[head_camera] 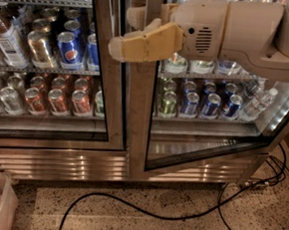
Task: Open right fridge door
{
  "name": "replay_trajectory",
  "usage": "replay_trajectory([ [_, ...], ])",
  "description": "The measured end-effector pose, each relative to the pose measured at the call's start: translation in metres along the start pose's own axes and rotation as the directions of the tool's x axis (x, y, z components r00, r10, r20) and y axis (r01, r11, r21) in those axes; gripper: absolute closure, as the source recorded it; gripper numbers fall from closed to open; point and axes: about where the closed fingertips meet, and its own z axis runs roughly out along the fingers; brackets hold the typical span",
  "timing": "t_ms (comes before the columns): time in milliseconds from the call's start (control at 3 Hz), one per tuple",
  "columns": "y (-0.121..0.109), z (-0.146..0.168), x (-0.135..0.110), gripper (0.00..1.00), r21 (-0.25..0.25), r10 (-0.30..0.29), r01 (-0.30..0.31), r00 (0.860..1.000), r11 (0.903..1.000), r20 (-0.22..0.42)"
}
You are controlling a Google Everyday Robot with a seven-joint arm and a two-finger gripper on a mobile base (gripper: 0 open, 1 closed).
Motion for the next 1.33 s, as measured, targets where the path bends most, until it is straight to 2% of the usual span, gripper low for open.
replay_trajectory([
  [333,0.0005,0.0014,0.0014,0.0,0.02,0.003,-0.003,1.0,0.9998,-0.011],
  [1333,-0.0005,0.0009,0.0014,0.0,0.013,-0.005,0.005,1.0,0.9999,0.003],
])
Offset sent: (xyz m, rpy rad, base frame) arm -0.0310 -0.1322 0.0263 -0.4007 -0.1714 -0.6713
